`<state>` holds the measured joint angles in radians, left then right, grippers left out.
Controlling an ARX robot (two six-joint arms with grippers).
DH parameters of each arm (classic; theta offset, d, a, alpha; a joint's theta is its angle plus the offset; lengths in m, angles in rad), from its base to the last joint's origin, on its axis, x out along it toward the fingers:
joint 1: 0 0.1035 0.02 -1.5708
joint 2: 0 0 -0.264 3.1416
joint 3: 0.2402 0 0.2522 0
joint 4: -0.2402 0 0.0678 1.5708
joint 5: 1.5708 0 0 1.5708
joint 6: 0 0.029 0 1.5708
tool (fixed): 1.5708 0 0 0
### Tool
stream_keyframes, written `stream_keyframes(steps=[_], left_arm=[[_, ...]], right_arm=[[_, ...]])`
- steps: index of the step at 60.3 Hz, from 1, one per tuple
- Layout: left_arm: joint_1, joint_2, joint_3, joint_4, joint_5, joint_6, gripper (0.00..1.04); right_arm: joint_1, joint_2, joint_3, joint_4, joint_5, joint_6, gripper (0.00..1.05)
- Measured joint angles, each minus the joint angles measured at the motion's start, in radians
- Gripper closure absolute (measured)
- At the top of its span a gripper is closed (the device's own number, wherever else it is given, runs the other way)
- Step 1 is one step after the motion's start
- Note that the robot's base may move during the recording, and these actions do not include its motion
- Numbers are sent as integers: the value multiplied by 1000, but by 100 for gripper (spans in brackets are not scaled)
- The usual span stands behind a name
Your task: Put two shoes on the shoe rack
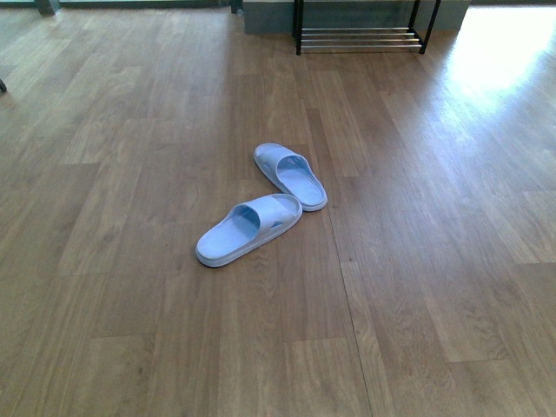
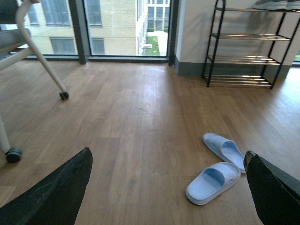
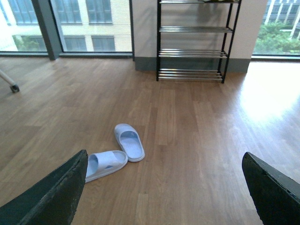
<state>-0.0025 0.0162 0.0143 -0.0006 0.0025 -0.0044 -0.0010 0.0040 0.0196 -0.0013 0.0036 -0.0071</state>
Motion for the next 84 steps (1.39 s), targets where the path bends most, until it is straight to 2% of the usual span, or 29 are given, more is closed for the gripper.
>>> stream_keyframes(steps=[84], left_arm=[[0,0,0,0,-3,0,9]], right_arm=[[0,0,0,0,-3,0,9]])
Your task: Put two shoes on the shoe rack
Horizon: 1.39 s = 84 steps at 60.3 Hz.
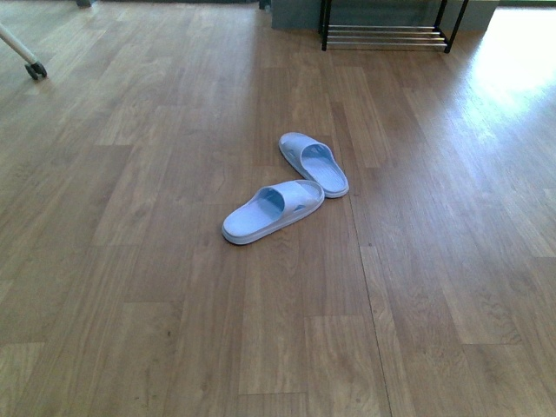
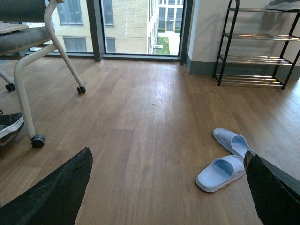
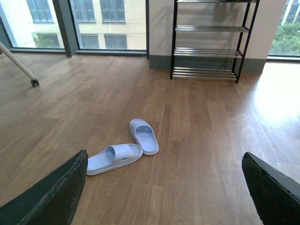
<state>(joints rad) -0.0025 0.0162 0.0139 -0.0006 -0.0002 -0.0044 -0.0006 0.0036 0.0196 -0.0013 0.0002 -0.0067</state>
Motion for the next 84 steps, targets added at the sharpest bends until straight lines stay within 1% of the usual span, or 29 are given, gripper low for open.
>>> stream_keyframes(steps=[84], left_arm=[[1,0,0,0,0,0,9]], right_arm=[[0,-1,0,0,3,0,9]])
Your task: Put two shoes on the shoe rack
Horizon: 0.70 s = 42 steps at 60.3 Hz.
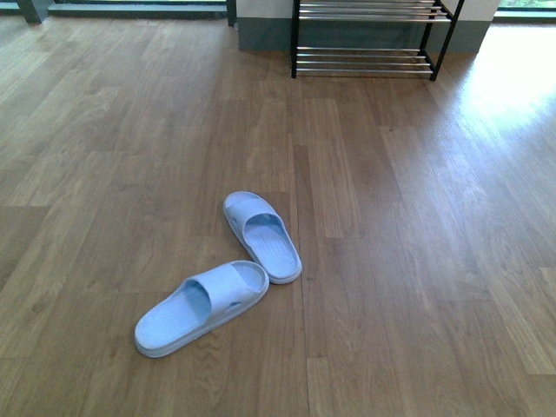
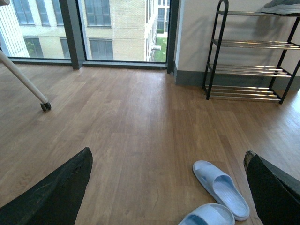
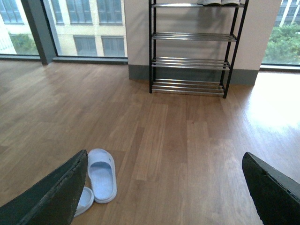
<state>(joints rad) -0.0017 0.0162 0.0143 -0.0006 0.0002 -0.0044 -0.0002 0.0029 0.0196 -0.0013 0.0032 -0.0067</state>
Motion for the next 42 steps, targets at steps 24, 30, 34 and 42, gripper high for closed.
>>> stream_keyframes(steps=[24,30,34,42], left_arm=[[0,0,0,0,-3,0,9],[0,0,0,0,-2,0,9],[0,0,0,0,0,0,9],[-70,173,118,-272,-238,-235,9]], right_arm=[[0,1,0,0,-5,0,9],[0,1,0,0,-4,0,9],[0,1,0,0,-3,0,9],[0,1,0,0,-3,0,9]])
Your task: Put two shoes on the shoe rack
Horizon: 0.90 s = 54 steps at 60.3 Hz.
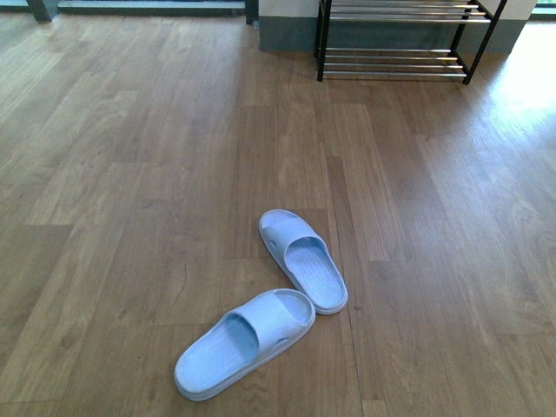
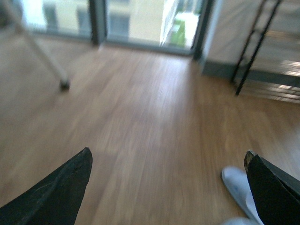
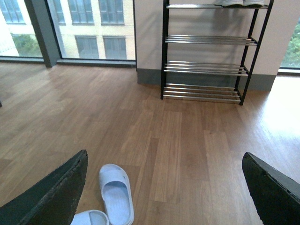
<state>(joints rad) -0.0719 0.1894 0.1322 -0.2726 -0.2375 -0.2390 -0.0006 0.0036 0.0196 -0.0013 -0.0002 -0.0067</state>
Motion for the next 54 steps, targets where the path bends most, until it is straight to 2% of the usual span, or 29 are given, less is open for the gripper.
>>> stream_keyframes(steps=[3,7,16,26,42,54], left_arm=[[4,111,47,-48,15,-135,9],[29,258,101,0,69,-208,9],[56,615,211,173,143,-176,9],[34,1037,309,311,142,-19,9],[-26,1569,548,415,134,277,9],[-58,2011,780,497,183,558,9]], right_arm=[[0,0,0,0,0,0,9],[0,0,0,0,0,0,9],[0,0,0,0,0,0,9],[0,0,0,0,0,0,9],[0,0,0,0,0,0,9],[0,0,0,0,0,0,9]])
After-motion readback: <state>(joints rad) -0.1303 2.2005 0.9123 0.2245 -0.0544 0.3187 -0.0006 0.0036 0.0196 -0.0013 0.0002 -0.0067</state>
